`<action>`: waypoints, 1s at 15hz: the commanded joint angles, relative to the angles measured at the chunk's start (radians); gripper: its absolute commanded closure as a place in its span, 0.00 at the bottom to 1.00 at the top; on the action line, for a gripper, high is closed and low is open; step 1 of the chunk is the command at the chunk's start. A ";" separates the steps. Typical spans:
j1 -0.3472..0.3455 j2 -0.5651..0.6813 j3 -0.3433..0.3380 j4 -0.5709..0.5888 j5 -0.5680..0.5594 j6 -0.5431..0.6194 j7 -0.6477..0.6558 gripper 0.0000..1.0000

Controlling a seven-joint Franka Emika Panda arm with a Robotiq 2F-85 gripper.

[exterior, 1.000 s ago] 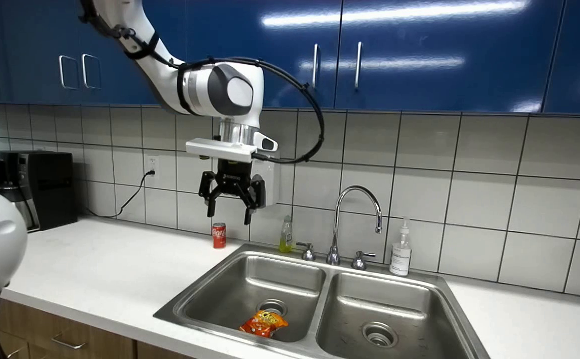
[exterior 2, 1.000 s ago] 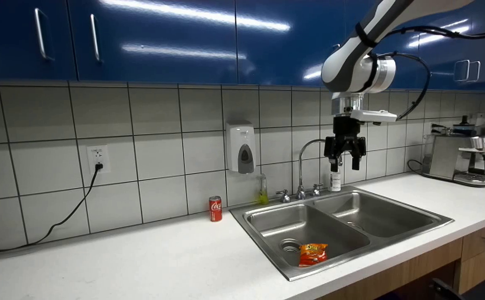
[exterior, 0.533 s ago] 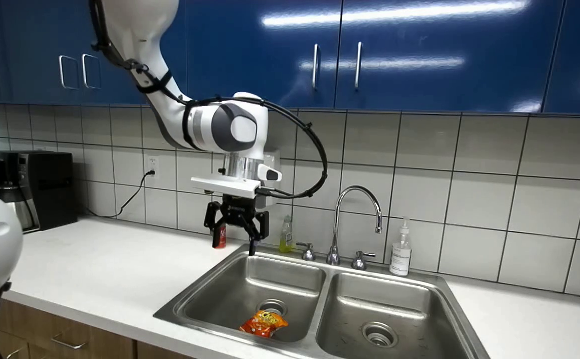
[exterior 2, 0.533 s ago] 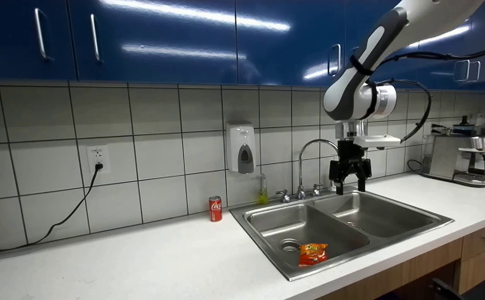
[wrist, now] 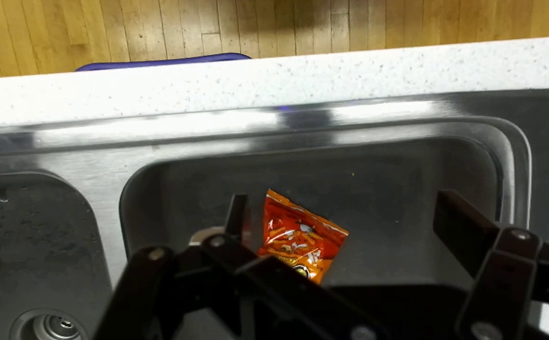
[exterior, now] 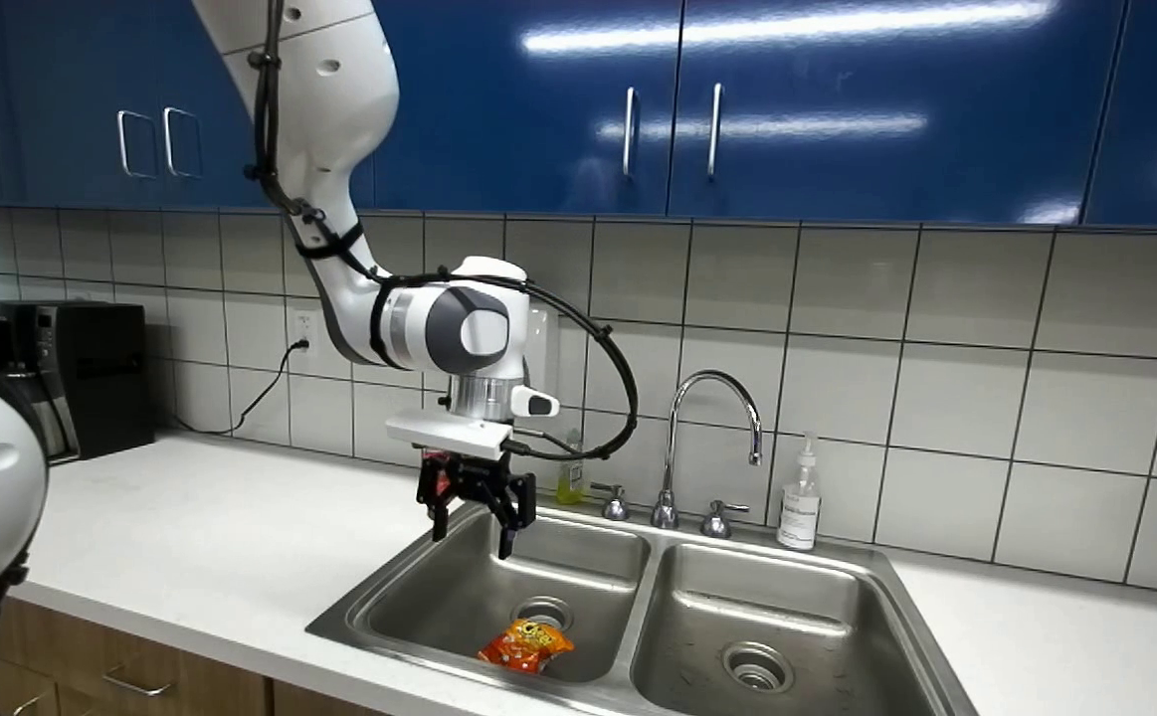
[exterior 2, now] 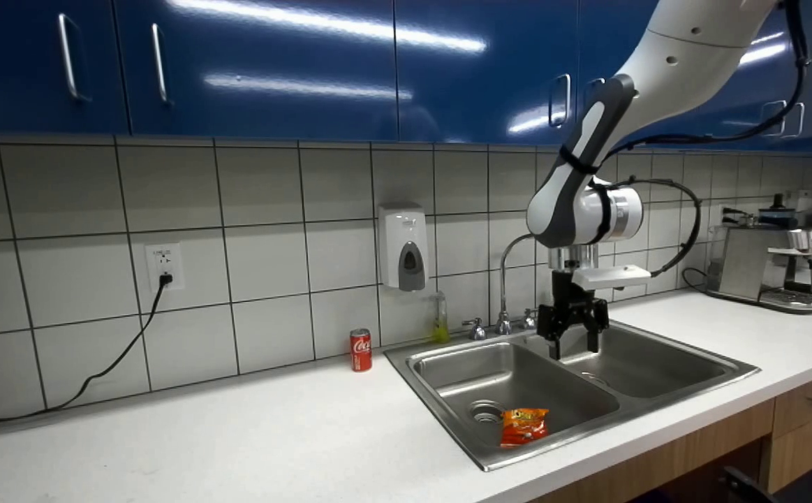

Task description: Remove the orange packet from the sink and put it on the counter.

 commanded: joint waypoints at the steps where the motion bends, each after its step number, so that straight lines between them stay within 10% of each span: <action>1: -0.019 0.109 0.040 0.078 0.018 0.042 0.071 0.00; 15: -0.017 0.487 0.052 0.462 0.006 0.052 0.247 0.00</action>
